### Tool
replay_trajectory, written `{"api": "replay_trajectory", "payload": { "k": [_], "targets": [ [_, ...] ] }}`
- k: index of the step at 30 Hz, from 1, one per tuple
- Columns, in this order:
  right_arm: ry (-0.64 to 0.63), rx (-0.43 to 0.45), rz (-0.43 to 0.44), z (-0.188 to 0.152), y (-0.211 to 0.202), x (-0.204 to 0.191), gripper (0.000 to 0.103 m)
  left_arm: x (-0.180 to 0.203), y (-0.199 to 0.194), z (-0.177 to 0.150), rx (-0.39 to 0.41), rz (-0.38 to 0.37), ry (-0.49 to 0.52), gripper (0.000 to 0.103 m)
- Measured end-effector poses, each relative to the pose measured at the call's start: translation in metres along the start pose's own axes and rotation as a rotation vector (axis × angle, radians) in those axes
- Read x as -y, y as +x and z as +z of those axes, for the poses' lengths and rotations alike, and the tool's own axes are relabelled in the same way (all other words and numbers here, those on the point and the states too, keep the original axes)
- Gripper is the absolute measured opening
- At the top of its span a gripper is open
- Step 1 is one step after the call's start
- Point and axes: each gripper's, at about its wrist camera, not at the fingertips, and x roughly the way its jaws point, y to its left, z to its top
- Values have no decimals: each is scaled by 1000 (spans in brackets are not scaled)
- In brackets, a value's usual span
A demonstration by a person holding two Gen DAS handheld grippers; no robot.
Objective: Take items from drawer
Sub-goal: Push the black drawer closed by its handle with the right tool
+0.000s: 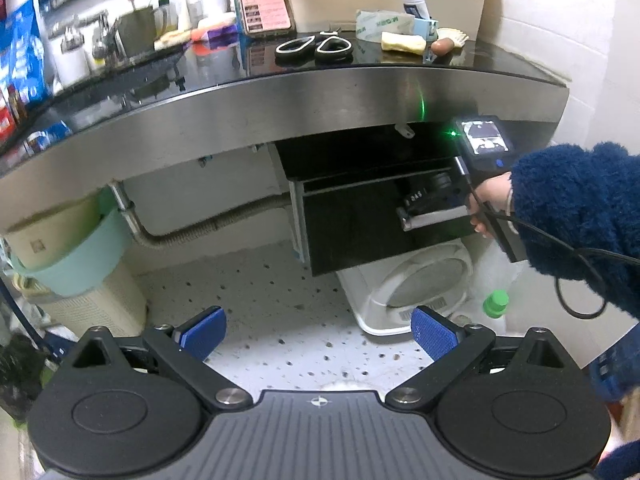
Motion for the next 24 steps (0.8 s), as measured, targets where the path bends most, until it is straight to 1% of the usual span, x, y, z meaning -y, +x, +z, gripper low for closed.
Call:
{"api": "replay_trajectory", "payload": {
  "k": [3,6,14,17,20,21,24],
  "targets": [
    [-1,13,-1,-15,-8,-2,70,0,0,2,3,3,3,100],
    [3,39,-1,-19,-10,-2,70,1,0,3,7,13,12,100],
    [4,101,-2,-35,-14,-3,70,0,3,4,-6,8,9,100],
    [7,154,2,-47,-17,-3,70,1,6,5,-10,16,12,100],
    [1,204,38,-56,-25,-2,81,3,5,5,6,26,29,100],
    [-6,207,37,-59,-29,-1,83,5,6,5,13,24,41,100],
    [-9,232,74,-68,-48,5,84,11,9,5,24,14,79,100]
  ]
}}
